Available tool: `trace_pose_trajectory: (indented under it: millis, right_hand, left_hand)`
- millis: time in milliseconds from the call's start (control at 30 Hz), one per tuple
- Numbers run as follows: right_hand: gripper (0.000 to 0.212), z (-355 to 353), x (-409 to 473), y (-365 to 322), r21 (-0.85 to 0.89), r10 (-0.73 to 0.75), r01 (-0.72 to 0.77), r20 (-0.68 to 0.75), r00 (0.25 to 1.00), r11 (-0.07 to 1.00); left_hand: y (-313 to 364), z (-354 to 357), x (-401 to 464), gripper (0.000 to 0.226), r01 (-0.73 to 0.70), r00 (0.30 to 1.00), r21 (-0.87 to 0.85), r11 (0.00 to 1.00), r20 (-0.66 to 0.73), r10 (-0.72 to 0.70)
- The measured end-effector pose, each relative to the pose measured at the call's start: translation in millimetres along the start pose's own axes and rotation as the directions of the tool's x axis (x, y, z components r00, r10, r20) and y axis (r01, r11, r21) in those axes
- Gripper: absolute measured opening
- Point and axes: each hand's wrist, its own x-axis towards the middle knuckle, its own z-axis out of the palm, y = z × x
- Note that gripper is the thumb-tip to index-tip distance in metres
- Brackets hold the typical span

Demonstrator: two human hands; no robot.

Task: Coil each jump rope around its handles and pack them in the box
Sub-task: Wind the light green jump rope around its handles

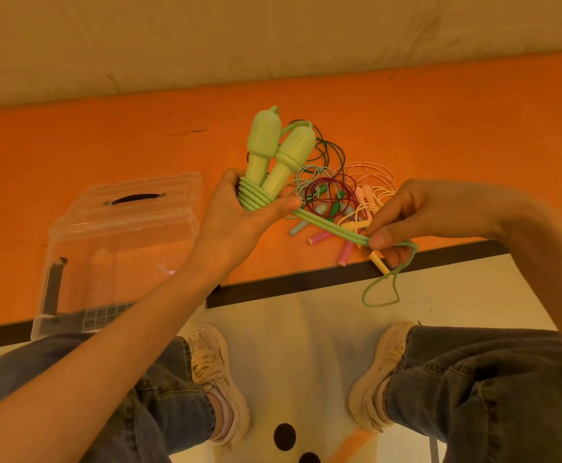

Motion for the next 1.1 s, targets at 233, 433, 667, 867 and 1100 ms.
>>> trace_pose_trajectory:
  millis: [233,433,667,867,1100]
  right_hand:
    - [0.020,-0.4,-1.9,-0.3,0.064,-0.065,0.061,0.049,0.997,0.996]
    - [0.021,-0.5,-3.1,-1.4,0.087,-0.131,0.125,0.066,0.989,0.988]
    - [0.034,5.1,-1.8,-6.6,0.048,-0.165,0.160,0.116,0.979,0.986]
    - [0.024,-0.7,-6.0,-3.1,0.083,-0.106,0.103,0.030,0.994,0.991]
    - [0.027,-25.6,-20.8,8.5,-0.007,0.056,-0.060,-0.263,0.963,0.998]
  left_hand:
    - [-2.8,-4.6,2.8,0.071,-0.082,0.993,0.272,0.959,0.105,0.055]
    - [4.4,-5.2,-5.2,0.076,-0.211,0.973,0.503,0.838,0.188,0.132]
    - [-3.8,-2.4,-7.0,0.055,-0.399,0.910,0.765,0.505,0.261,0.324]
    - [-12.4,-6.3,-4.2,0.053,-0.439,0.883,0.801,0.407,0.301,0.359]
    - [-9.3,-12.1,-3.7,0.045,-0.401,0.908,0.820,0.409,0.295,0.298]
